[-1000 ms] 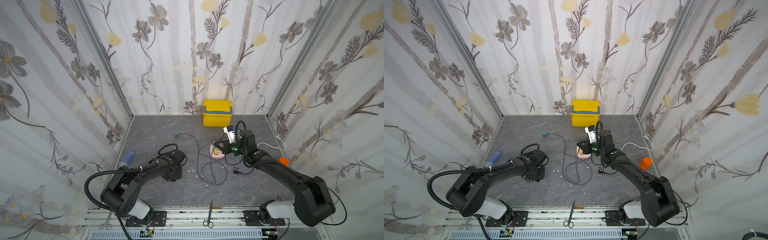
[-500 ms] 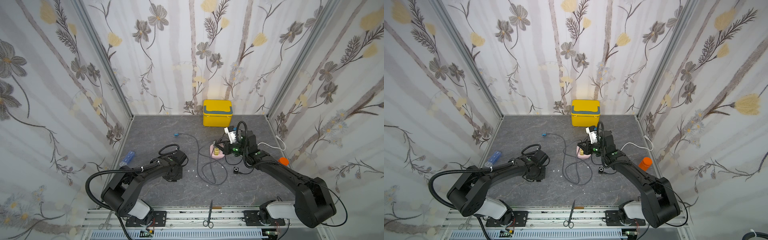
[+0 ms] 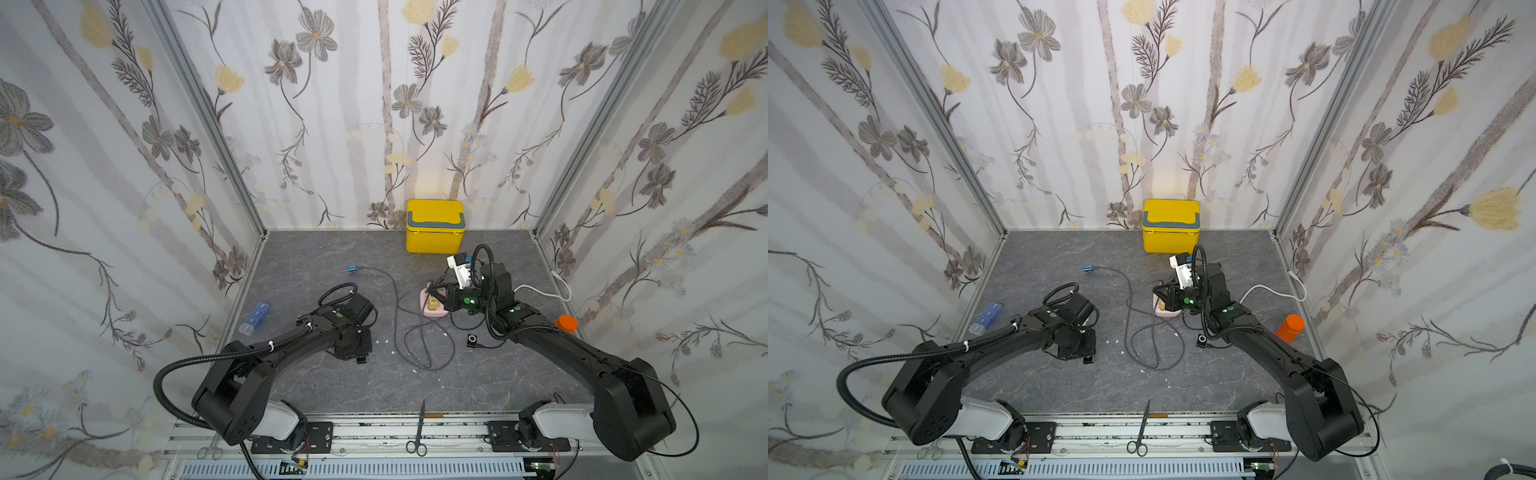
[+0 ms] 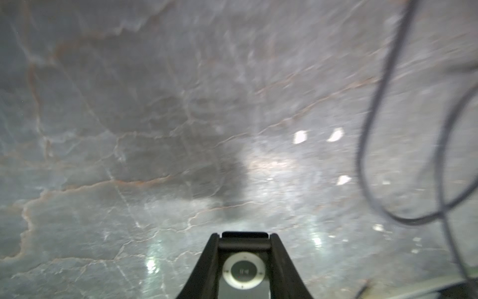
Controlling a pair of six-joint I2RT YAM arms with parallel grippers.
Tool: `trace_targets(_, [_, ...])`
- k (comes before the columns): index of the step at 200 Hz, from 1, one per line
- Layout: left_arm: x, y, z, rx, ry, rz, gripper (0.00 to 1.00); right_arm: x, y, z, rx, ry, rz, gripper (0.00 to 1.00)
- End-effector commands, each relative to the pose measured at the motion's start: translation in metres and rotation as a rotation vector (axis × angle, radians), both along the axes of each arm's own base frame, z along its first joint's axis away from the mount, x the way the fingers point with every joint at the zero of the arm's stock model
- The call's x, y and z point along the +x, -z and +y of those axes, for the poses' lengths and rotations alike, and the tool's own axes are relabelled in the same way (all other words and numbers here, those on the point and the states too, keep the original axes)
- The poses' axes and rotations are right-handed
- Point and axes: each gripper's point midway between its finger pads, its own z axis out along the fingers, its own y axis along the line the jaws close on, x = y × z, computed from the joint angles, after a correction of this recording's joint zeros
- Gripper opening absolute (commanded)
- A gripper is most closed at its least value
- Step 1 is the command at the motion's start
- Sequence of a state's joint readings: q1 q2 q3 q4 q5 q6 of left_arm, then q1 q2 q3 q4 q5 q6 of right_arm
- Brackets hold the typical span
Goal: Charge mp3
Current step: Pick up the MP3 player from the center of the board.
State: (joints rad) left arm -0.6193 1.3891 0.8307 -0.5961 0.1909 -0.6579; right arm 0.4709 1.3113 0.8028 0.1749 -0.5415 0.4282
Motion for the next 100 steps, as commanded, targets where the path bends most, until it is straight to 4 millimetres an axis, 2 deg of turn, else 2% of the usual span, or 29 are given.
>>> trace_targets(1, [0.017,-0.038,-0.027,-0.196,-0.031,-0.078,0.23,-0.001,-0.020,0.010,0.029,0.005,-0.077,0.00])
trace_targets(17, [0.028,-0.062,-0.034,-0.281,-0.045,-0.157,0.23,-0.010,-0.026,0.024,0.034,-0.014,-0.101,0.00])
trace_targets(29, [0.037,-0.072,-0.037,-0.303,-0.055,-0.205,0.23,-0.016,-0.029,0.034,0.035,-0.025,-0.118,0.00])
trace_targets(36, [0.042,-0.085,-0.038,-0.333,-0.064,-0.257,0.23,-0.021,-0.032,0.042,0.039,-0.034,-0.130,0.00])
trace_targets(69, [0.062,-0.122,-0.039,-0.465,-0.153,-0.433,0.23,-0.035,-0.038,0.066,0.056,-0.028,-0.158,0.00])
trace_targets(100, [0.068,-0.130,-0.038,-0.473,-0.173,-0.474,0.22,-0.043,-0.037,0.084,0.056,-0.053,-0.148,0.00])
